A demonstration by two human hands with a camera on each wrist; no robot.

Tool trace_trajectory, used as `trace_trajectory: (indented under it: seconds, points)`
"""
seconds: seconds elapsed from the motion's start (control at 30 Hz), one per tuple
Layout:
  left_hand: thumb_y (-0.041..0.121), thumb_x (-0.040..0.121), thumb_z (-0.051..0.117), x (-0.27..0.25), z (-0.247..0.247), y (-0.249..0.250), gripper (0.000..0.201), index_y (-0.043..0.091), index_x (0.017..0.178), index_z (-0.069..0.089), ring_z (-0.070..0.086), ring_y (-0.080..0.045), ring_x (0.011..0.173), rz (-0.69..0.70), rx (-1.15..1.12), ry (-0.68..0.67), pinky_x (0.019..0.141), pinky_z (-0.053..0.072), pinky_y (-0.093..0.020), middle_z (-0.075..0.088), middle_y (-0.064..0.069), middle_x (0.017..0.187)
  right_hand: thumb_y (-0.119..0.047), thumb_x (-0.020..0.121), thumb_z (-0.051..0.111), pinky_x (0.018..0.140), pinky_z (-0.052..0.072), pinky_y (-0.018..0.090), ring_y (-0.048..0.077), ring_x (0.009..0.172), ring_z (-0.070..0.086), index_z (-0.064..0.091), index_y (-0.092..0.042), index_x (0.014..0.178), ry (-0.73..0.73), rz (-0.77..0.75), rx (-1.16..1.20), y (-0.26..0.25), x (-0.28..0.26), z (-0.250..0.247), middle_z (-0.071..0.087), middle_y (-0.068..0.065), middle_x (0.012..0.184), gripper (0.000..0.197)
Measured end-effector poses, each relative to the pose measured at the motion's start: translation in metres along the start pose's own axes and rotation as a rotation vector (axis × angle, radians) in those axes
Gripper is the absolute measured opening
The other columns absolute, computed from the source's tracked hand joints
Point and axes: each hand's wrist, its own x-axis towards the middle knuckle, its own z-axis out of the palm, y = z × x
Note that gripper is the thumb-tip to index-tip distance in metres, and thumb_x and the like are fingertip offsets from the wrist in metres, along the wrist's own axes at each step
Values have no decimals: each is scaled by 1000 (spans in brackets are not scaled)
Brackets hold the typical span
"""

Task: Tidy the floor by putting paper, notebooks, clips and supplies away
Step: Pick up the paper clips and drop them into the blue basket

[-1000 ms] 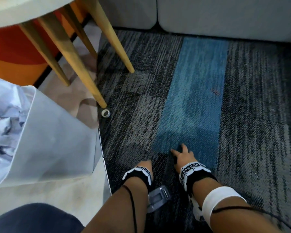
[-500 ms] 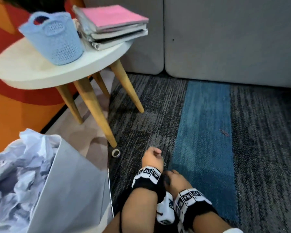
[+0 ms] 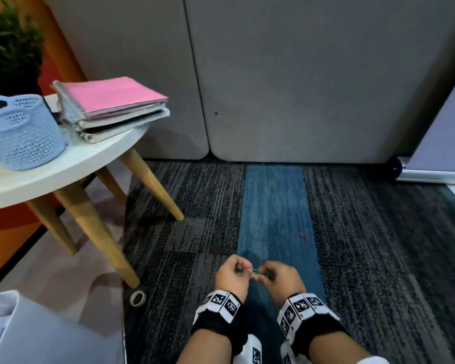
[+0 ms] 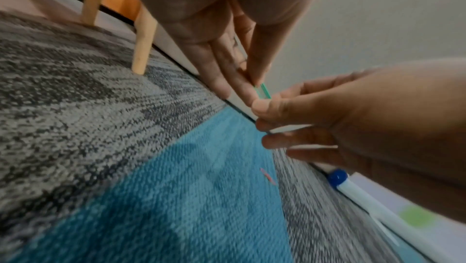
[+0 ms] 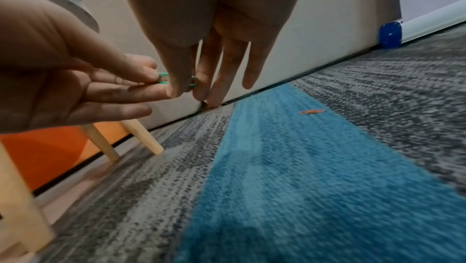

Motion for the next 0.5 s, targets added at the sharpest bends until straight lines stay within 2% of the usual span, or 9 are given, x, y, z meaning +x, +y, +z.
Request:
trace_trajectory:
  seconds: [0.07, 0.1, 0.13, 0.2, 0.23, 0.27, 0.33, 0.4, 0.5]
  points:
    - [-4, 84, 60, -7, 18, -3, 28, 22, 76, 57, 59, 3, 70, 23, 41, -69, 75, 48, -13, 64, 5, 81, -32, 83, 67, 78, 48, 27, 20, 93, 66, 69, -21, 92, -8, 52, -57, 22, -1, -9, 72, 1, 96, 15]
    - [2, 87, 59, -10, 28, -7, 17, 19, 89, 61, 61, 1, 79, 22, 100, -106, 83, 48, -17, 67, 1, 94, -33, 83, 66, 78, 48, 28, 21, 93, 66, 69, -21, 91, -3, 96, -71, 33, -2, -15, 73, 1, 94, 15]
    - [11, 91, 57, -14, 37, -11, 17, 17, 106, 62, 62, -5, 93, 5, 204, -161, 93, 47, -23, 65, -2, 112, -33, 83, 66, 78, 50, 28, 22, 93, 67, 69, -21, 91, 4, 134, -80, 43, -3, -20, 73, 2, 93, 15]
    - [22, 95, 51, -21, 51, -26, 39, 22, 134, 50, 51, -16, 125, -51, 477, -346, 107, 35, -20, 44, -4, 144, -32, 83, 65, 79, 51, 29, 23, 94, 67, 68, -20, 91, 19, 190, -94, 62, -3, -32, 73, 4, 93, 15]
    - [23, 95, 50, -23, 56, -34, 47, 25, 141, 42, 42, -19, 135, -104, 578, -442, 110, 29, -19, 29, -5, 154, -31, 84, 64, 80, 51, 29, 24, 95, 66, 68, -19, 92, 12, 200, -114, 68, -2, -37, 71, 5, 96, 14]
    - [23, 95, 51, -24, 63, -41, 52, 28, 145, 36, 34, -21, 140, -143, 656, -522, 113, 26, -20, 16, -6, 159, -30, 86, 62, 81, 50, 29, 24, 98, 64, 67, -18, 94, -11, 202, -146, 76, -2, -42, 69, 6, 101, 15]
    - [20, 94, 50, -23, 77, -48, 59, 31, 148, 28, 25, -28, 143, -192, 783, -621, 116, 26, -31, 3, -7, 161, -29, 88, 59, 83, 47, 28, 25, 103, 61, 65, -15, 99, -61, 195, -204, 89, 0, -49, 65, 8, 109, 19]
    - [16, 93, 49, -16, 95, -48, 64, 35, 148, 23, 15, -34, 145, -218, 888, -671, 115, 28, -43, -3, -4, 161, -28, 88, 59, 83, 47, 28, 26, 104, 60, 64, -14, 102, -102, 215, -236, 101, 3, -53, 63, 9, 111, 20]
    - [18, 94, 51, -3, 110, -38, 69, 38, 149, 14, 4, -35, 147, -199, 982, -721, 115, 26, -49, -8, 0, 160, -28, 88, 58, 83, 48, 29, 27, 104, 61, 64, -14, 103, -132, 228, -255, 109, 5, -52, 65, 10, 110, 20]
